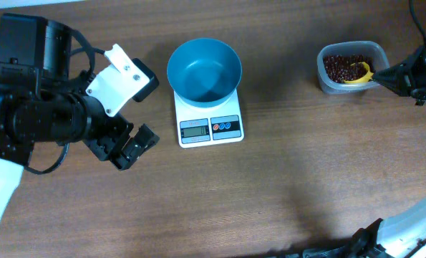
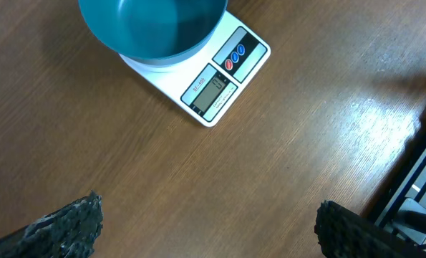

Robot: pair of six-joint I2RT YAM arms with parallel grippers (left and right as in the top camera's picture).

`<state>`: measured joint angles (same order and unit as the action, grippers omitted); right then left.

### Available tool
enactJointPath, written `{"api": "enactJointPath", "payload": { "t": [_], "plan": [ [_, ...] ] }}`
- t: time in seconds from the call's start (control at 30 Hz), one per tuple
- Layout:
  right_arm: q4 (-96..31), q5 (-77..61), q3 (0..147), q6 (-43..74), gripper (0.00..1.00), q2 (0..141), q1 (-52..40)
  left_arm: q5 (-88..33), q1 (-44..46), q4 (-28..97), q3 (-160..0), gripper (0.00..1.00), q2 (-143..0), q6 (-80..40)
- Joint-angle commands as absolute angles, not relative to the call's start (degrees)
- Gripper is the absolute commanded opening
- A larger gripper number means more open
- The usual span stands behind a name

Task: Scoop item into bowl and weigh 50g on scale
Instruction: 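Dip the scoop into the red beans with the right gripper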

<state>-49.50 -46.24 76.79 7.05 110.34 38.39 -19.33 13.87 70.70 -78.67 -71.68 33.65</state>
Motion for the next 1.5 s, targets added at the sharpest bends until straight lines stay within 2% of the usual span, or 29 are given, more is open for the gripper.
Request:
{"api": "enactJointPath", "payload": {
  "t": [0.0,0.27,0.97,1.47],
  "plan": [
    [-50.6,-46.4,76.0,6.2,0.04,109.6,39.4,-20.2,14.0,70.7,-78.6,0.99,-71.5,34.8],
    [-49.3,-53.6,76.0,6.2,0.04,108.2,39.5,-20.2,14.0,70.7,-78.6,0.99,-71.5,34.8],
    [-49.7,-57.1,76.0,6.2,0.04,108.2,41.4,-20.2,14.0,70.7,-78.6,0.99,-71.5,34.8],
    [-49.7,-66.3,76.0,3.2,0.04,108.2,44.0,-20.2,14.0,70.7,-78.6,0.99,-71.5,34.8]
  ]
}}
